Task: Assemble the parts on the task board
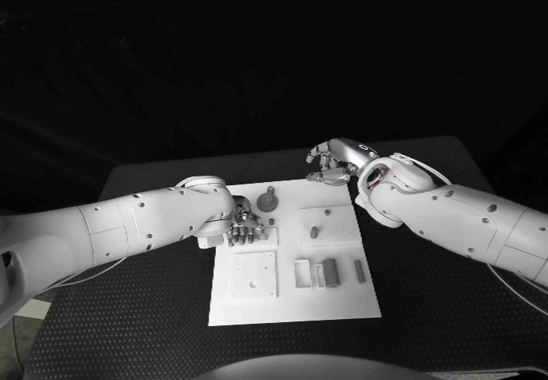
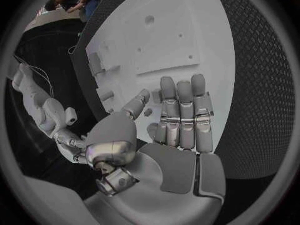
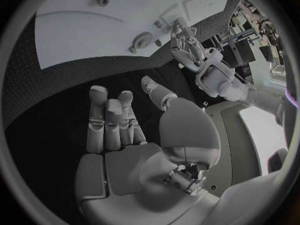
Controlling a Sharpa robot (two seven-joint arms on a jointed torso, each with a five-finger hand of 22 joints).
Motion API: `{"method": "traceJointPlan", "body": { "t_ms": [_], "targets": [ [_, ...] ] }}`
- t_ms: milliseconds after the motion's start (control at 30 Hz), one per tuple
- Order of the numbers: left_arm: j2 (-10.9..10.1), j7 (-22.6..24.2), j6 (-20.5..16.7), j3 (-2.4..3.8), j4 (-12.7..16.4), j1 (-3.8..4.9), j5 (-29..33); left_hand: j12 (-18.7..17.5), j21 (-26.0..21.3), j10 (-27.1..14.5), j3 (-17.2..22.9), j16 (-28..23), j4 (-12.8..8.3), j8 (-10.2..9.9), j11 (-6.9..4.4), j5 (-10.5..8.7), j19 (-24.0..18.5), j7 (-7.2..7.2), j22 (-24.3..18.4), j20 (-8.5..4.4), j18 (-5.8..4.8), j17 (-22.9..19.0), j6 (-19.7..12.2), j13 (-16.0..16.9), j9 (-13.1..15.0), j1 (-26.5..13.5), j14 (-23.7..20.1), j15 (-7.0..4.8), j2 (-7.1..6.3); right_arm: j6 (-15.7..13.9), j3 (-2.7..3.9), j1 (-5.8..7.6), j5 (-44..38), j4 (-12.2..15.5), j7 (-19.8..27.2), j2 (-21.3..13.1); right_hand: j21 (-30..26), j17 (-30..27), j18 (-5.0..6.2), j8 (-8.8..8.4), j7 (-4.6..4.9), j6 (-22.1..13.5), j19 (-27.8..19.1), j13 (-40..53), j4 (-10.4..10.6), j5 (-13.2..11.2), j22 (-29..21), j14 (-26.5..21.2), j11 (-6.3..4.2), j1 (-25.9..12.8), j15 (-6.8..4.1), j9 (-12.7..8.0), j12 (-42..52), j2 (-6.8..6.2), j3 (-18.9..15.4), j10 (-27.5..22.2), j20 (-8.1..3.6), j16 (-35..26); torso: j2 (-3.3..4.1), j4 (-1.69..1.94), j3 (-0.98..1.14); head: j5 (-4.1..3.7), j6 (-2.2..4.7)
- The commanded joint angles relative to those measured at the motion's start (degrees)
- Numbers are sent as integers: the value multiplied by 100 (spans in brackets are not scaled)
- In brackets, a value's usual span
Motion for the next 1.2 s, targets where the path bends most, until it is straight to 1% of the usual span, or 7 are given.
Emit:
{"method": "traceJointPlan", "body": {
  "t_ms": [33,167,267,567,733,967,1200],
  "targets": [
    [-76,60,-105,3,28,-15,2,28,-30,-143,-71,28,3,-22,-104,-32,11,-223,11,-4,96,-15,242,-11,8,-80,-43,-4,-71,56,3,-3,-17,-1,30,-2,-29,8,231,-11,49,10,-1,-8,-15,33,98,29,-8,5,-7,-9,31,38,-30,-21,-51,-12,-1,2,-4,-4,10],
    [-191,77,-140,25,93,-12,2,30,-48,-150,-141,38,40,-31,-104,-32,14,-223,11,-5,96,-35,240,-19,14,-174,-51,-6,-227,52,3,-5,-17,-5,29,-12,-29,8,231,-11,49,10,-1,-9,-15,33,98,29,-8,4,-7,-9,32,38,-30,-21,-51,-12,-1,3,-10,-11,24],
    [-241,84,-73,165,113,-11,2,31,-79,-162,-307,49,14,-46,-105,-27,5,-224,10,-8,100,-62,232,-30,20,-308,-66,-9,-258,47,3,-6,-17,-30,30,-12,-29,8,231,-11,49,10,-1,-9,-15,33,98,29,-8,4,-7,-9,32,37,-31,-22,-51,-13,-1,5,-10,-19,26],
    [-480,137,21,474,147,2,115,26,-115,-178,-415,60,11,-65,-104,-30,1,-224,5,-11,106,-93,225,-46,25,-424,-89,-11,-350,38,3,-11,-17,-70,32,-23,-30,8,231,-11,49,9,-1,-11,-15,33,98,29,-7,2,-7,-10,33,37,-31,-22,-51,-13,1,3,-9,-17,76],
    [-572,146,29,523,11,116,281,20,-134,-194,-394,63,-14,-81,-101,-24,-2,-221,3,-12,109,-110,211,-56,24,-380,-105,-13,-286,34,3,-12,-17,-103,33,-22,-30,8,231,-12,49,8,-1,-11,-15,33,98,30,-7,1,-7,-11,34,37,-32,-22,-51,-13,-3,1,-3,-17,96],
    [-518,140,-150,545,-501,224,235,-5,-184,-258,-399,46,-90,-126,-71,-24,-34,-189,-6,1,93,-157,151,-81,19,-318,-167,-5,-232,37,3,-12,-15,-113,34,-20,-31,8,231,-12,49,8,0,-13,-14,33,98,30,-7,-1,-6,-11,35,38,-32,-22,-50,-13,-1,-2,3,-17,129],
    [-310,224,-140,544,-965,304,231,-115,-407,-595,-391,-67,-235,-508,138,-23,-289,69,-69,104,35,-338,-447,-152,-143,-151,-474,120,-119,39,3,-12,-9,-116,33,-10,-31,9,231,-13,50,7,1,-14,-11,33,98,31,-7,-5,-6,-12,36,39,-33,-22,-50,-14,-2,1,4,-9,149]
  ]
}}
